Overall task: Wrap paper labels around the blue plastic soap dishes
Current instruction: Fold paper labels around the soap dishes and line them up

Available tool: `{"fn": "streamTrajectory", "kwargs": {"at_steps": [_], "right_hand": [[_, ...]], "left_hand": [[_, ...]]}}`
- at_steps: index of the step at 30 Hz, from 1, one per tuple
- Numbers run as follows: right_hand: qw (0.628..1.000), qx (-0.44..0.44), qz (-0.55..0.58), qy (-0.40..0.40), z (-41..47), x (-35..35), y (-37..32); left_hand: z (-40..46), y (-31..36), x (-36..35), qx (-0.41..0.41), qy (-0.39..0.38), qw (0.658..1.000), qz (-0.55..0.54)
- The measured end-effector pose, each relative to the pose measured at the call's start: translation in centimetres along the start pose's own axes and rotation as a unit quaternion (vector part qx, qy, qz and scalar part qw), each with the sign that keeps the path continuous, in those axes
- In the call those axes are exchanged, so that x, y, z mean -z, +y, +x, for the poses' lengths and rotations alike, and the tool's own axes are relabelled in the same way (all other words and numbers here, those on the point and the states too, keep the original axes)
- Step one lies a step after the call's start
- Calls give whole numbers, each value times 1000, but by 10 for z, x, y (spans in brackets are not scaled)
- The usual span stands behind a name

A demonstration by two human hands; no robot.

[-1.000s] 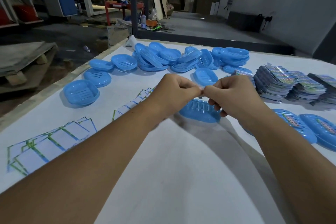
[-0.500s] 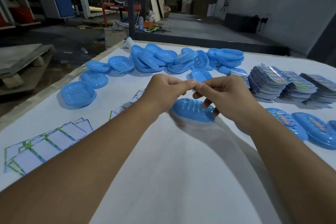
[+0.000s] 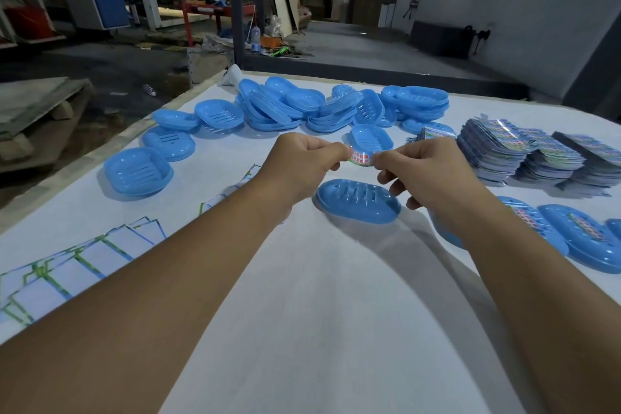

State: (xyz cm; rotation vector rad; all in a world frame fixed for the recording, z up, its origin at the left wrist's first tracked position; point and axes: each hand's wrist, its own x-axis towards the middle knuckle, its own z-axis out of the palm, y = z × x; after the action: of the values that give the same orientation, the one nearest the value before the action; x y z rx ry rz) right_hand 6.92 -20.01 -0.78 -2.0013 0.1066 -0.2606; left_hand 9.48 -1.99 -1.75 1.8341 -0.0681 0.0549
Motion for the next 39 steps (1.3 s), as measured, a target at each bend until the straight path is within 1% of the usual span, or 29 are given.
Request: {"fn": "streamTrajectory", "kwargs": {"at_steps": [5, 14, 18, 21, 25, 29, 39], "right_hand": [[1000, -10, -10, -6, -1, 1, 0], [996, -56, -65, -9, -1, 5, -2], [994, -64, -85, -35, -1, 9, -2], [987, -77, -130, -61, -3, 9, -2], [980, -79, -167, -69, -4, 6, -2], [977, -80, -184, -74, -4, 6, -3], [975, -84, -192, -73, -3, 3, -2]], "left_hand": [[0, 0, -1, 4, -4, 1000, 12], [-1, 0, -1, 20, -18, 1000, -4], [-2, -1, 1, 24, -31, 999, 33], [-4, -5, 0, 10, -54, 998, 44], [-1, -12, 0, -30, -56, 986, 151], [2, -13, 0, -32, -44, 975, 213], [3, -15, -2, -37, -41, 971, 232]]}}
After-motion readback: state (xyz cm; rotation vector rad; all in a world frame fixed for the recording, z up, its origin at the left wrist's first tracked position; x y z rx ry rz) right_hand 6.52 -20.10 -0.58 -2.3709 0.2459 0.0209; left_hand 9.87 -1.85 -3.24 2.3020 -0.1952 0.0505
